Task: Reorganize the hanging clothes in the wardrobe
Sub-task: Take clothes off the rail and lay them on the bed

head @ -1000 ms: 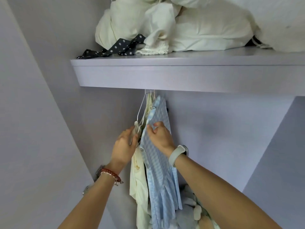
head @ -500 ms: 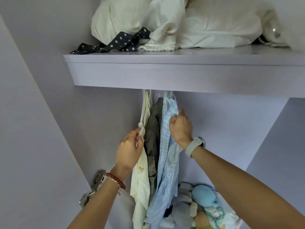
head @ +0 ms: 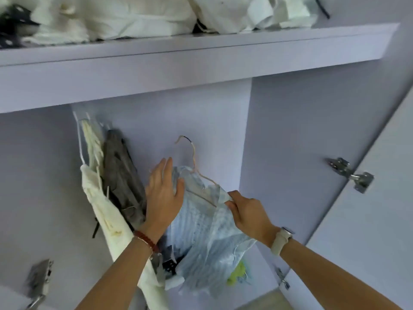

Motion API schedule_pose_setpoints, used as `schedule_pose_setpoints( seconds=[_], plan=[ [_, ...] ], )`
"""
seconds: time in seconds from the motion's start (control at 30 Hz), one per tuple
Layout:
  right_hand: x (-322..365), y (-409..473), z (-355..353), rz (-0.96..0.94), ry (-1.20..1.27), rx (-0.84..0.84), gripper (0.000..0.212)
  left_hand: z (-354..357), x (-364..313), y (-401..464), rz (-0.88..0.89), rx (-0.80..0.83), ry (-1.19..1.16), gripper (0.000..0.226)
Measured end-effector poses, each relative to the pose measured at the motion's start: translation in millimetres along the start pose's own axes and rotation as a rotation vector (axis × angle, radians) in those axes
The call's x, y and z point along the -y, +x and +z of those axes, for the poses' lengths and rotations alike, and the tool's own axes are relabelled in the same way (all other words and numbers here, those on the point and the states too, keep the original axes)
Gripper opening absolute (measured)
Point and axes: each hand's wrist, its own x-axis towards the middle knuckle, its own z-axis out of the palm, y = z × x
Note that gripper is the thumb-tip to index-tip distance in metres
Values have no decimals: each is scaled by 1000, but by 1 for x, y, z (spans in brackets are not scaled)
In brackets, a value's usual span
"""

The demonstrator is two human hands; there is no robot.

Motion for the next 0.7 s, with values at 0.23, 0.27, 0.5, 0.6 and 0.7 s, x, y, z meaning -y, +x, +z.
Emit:
schedule_pose_setpoints(
  seconds=[0.23, 0.27, 0.5, 0.6, 0.7],
  plan=[
    [-49, -152, -93, 214, -269, -51, 17, 85, -88, -51, 327, 502, -141, 25],
    [-55, -177, -106, 289, -278, -54, 16, 94, -105, -63, 362, 575, -185, 25],
    [-48, -351, -192, 681, -363, -208, 50, 143, -245, -159, 597, 873, -491, 21],
    [-33, -417, -226, 823, -419, -377, 51, 155, -314, -203, 703, 962, -585, 25],
    [-22, -481, -250, 991, -540, -473, 45, 166, -382, -252, 853, 998, -609, 22]
  ],
)
